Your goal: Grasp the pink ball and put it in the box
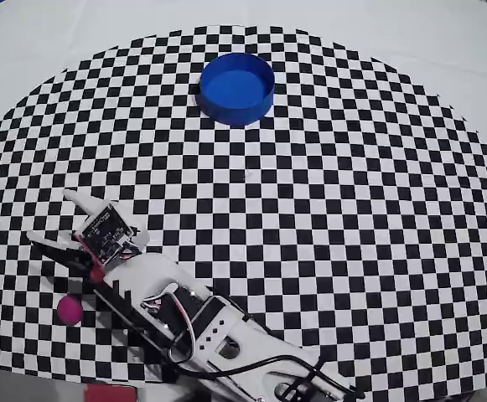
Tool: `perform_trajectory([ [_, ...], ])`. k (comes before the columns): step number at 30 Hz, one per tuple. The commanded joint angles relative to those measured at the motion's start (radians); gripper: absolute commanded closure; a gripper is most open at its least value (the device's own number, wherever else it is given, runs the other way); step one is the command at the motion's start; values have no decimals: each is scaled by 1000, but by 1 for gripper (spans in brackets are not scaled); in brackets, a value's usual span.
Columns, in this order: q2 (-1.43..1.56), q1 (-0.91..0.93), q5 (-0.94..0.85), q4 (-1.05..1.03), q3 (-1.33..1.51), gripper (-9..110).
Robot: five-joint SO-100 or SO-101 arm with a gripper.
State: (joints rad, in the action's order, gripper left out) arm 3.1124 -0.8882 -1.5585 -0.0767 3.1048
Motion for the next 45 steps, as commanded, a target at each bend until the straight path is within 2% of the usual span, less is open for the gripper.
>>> perform_trajectory([
  [1, -11, -31, -8, 8, 8, 75],
  [31, -48, -301, -8, 8, 8, 76],
  [45, -86, -345, -8, 6, 8, 76],
])
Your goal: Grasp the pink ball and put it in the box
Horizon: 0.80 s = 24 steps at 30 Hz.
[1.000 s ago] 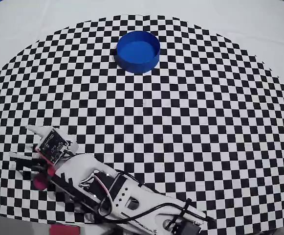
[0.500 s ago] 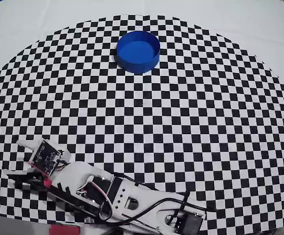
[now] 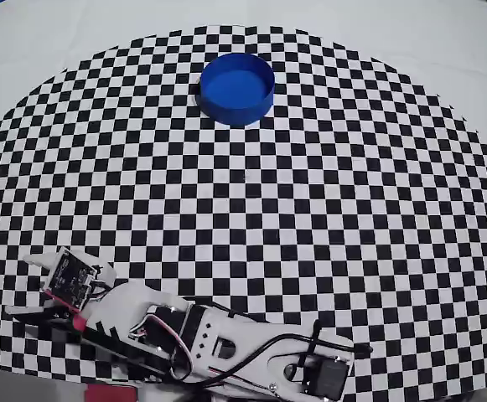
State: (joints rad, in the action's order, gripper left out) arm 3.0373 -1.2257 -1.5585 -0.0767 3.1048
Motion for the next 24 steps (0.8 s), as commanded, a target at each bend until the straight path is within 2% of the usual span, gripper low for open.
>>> perform_trajectory([
  [1, -17, -8, -8, 6, 8, 76],
  [24, -161, 5, -48, 15, 6, 76],
])
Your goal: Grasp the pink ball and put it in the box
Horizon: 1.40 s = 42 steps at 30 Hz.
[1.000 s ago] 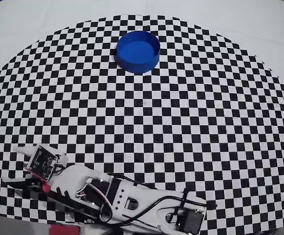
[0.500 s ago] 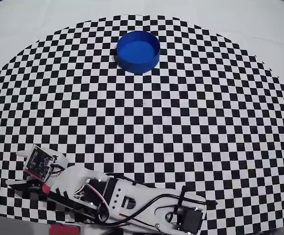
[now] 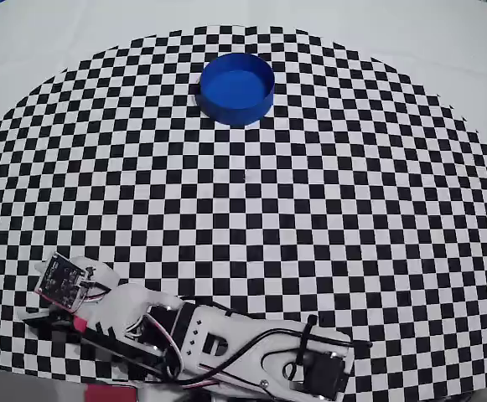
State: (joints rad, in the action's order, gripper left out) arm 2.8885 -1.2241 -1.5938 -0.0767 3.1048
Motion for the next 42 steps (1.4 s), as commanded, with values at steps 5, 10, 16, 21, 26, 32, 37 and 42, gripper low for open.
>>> perform_trajectory([
  [5, -46, 17, -31, 18, 6, 75],
  [10, -67, 18, -31, 18, 8, 75],
  [16, -97, 20, -31, 18, 8, 75],
  [21, -126, 38, -41, 12, 8, 75],
  [26, -147, 48, -44, 12, 8, 75],
  [32, -173, 48, -44, 11, 8, 75],
  [37, -196, 49, -44, 11, 8, 75],
  [42, -216, 49, -44, 11, 8, 75],
])
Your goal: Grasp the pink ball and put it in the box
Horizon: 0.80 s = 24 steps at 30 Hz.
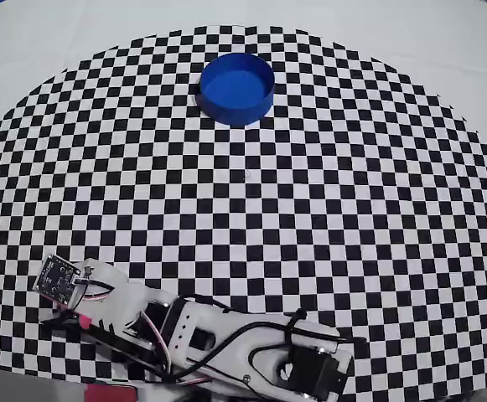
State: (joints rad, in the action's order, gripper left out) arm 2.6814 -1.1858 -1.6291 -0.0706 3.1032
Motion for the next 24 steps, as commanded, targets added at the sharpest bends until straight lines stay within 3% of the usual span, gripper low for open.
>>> perform_trajectory([
  [1, -14, 11, -9, 5, 9, 75],
  [24, -107, 8, -9, 11, 5, 75],
])
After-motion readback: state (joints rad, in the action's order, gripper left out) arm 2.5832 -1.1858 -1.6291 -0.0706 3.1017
